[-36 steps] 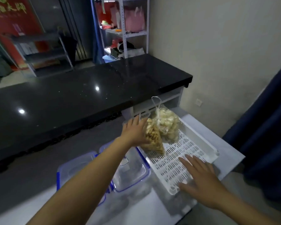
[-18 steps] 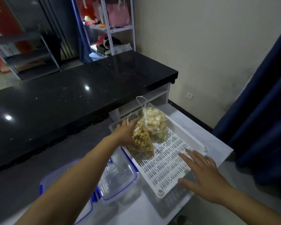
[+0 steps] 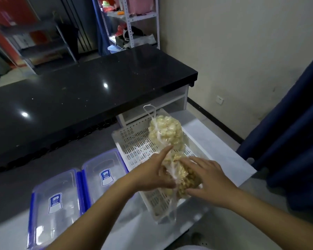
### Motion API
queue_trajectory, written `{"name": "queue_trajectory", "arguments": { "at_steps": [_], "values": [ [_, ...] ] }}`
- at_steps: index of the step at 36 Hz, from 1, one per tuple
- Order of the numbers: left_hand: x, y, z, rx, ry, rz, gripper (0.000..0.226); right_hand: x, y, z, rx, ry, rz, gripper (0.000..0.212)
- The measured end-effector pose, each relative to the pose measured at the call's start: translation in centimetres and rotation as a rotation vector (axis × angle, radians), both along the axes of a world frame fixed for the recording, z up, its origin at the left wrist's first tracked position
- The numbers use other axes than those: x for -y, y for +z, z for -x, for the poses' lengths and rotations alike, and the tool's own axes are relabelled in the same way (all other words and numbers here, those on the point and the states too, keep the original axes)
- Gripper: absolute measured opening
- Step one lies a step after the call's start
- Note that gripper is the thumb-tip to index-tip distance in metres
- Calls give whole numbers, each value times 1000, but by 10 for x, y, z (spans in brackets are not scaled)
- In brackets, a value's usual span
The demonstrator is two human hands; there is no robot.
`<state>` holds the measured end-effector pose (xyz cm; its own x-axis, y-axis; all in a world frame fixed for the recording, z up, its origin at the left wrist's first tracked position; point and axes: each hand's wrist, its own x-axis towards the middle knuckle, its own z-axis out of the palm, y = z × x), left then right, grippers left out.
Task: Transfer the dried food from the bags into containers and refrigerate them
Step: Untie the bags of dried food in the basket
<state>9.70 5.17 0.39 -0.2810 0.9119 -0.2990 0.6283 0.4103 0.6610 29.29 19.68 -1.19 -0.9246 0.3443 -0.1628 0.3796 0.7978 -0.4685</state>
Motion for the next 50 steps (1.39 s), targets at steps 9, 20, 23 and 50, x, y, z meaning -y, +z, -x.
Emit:
{"name": "queue_trajectory", "arguments": {
  "at_steps": [9, 20, 23, 50],
  "values": [
    [15, -20, -6, -64, 2, -20, 118, -11, -7, 10, 37, 41, 106, 93],
    [-11, -24, 3, 2, 58, 43, 117, -42, -10, 37, -14, 27, 442, 80],
    [-15, -21, 4, 9, 91, 23, 108, -48, -9, 41, -24, 22, 529, 75],
    [42, 9, -59, -313, 344, -337, 29, -24, 22, 32, -100, 280, 195, 29]
  ]
}}
